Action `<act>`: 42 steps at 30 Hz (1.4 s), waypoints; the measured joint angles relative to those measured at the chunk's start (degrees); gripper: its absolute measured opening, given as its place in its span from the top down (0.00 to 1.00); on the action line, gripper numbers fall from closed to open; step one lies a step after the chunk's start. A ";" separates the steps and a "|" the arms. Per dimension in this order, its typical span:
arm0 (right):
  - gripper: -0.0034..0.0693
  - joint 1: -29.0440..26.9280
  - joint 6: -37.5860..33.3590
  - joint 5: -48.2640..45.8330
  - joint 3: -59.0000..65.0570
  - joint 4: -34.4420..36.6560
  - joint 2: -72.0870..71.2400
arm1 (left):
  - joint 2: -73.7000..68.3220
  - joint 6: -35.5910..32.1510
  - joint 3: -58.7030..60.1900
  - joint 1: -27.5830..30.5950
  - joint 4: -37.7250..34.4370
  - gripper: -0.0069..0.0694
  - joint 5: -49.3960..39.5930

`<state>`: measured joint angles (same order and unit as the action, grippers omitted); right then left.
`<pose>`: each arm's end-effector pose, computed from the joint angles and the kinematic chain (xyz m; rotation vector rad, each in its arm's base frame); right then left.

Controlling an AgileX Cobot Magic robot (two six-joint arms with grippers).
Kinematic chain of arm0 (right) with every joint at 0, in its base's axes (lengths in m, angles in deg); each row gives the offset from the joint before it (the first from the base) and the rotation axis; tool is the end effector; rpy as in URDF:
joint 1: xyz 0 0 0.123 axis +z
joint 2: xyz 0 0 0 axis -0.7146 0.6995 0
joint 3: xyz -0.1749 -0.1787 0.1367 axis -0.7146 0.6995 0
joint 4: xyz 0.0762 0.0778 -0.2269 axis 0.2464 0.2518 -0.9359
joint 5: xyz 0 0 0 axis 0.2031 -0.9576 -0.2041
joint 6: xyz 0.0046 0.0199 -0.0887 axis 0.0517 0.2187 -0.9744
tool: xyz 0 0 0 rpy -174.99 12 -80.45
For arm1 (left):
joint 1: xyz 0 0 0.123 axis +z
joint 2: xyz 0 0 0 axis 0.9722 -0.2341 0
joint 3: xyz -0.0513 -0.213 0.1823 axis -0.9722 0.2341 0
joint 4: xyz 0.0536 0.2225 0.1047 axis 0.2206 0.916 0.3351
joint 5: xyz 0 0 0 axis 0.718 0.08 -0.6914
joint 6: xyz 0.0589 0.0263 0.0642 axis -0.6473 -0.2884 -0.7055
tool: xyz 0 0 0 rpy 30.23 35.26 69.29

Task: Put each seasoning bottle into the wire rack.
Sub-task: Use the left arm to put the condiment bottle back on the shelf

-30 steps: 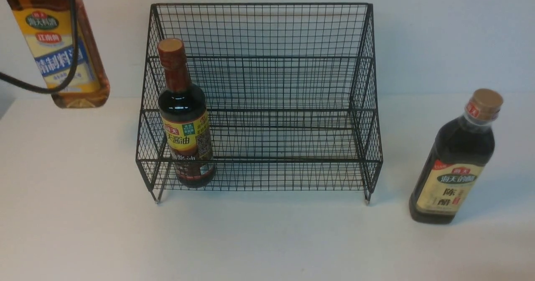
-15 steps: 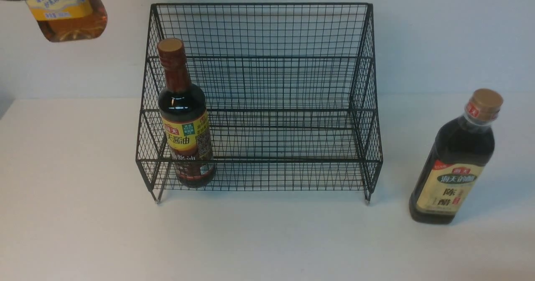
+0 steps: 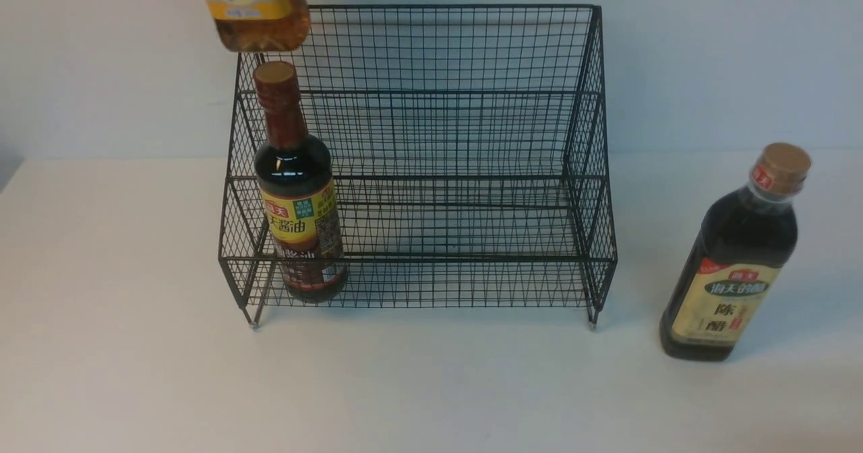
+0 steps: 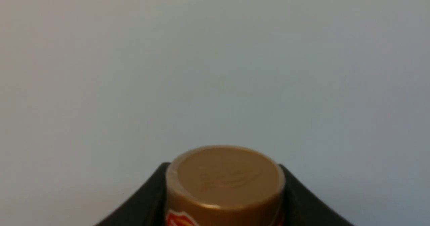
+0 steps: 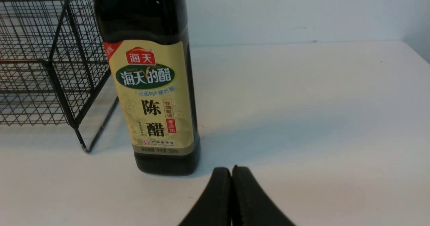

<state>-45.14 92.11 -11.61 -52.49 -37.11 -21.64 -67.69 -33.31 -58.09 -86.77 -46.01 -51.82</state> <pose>0.0515 -0.0007 0.1717 0.0485 1.8912 0.0294 0.4120 -0.0749 0.4727 0.0362 1.4337 -0.2536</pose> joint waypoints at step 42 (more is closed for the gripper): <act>0.97 0.00 -0.11 0.00 0.00 0.00 0.00 | -11.57 -1.49 -3.34 -2.02 -0.31 0.50 -29.65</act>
<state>-45.14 92.00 -11.61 -52.49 -37.11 -21.64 -79.26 -34.80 -61.43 -88.79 -46.32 -81.46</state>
